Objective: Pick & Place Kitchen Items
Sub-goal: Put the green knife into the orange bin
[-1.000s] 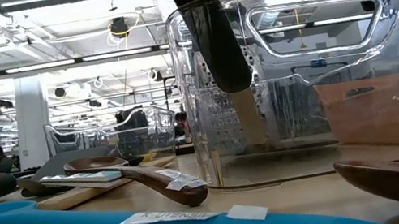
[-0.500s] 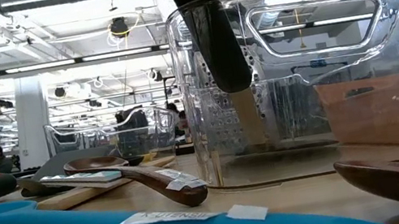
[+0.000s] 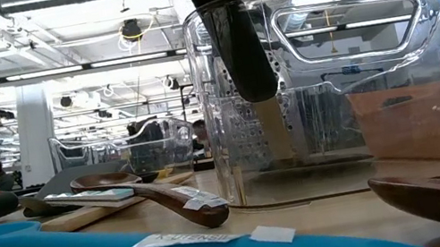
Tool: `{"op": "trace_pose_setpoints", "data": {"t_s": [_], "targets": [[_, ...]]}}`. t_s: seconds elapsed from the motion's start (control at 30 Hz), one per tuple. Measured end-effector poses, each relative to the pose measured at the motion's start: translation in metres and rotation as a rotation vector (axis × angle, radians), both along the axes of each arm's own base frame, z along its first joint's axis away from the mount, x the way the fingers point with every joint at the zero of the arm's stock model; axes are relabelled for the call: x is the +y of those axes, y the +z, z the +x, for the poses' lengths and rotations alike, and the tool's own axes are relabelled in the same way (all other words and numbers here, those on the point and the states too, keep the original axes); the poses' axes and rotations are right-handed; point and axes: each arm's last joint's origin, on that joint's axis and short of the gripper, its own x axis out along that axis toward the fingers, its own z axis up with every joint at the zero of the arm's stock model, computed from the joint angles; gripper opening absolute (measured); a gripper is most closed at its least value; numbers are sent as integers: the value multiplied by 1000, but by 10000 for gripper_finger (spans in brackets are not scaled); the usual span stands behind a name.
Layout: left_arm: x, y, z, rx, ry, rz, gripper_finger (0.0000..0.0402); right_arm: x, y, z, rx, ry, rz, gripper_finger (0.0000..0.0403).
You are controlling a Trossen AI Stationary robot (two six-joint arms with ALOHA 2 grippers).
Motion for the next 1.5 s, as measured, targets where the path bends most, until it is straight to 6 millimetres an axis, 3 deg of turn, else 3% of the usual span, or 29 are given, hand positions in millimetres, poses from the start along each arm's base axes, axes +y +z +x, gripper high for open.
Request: {"op": "trace_pose_setpoints", "data": {"t_s": [0.33, 0.57, 0.8, 1.03, 1.5], "targets": [[0, 0, 0, 0, 0, 0, 7, 4, 1, 36, 64, -11, -88, 1], [1, 5, -3, -22, 12, 30, 7, 0, 8, 51, 68, -54, -186, 1], [0, 10, -7, -38, 7, 25, 7, 2, 26, 69, 28, -58, -184, 1], [-3, 15, -12, -49, -4, 22, 7, 4, 27, 83, 47, -53, -174, 3], [-2, 23, -22, -48, 0, 39, 8, 4, 26, 89, 55, -56, -176, 100]]}}
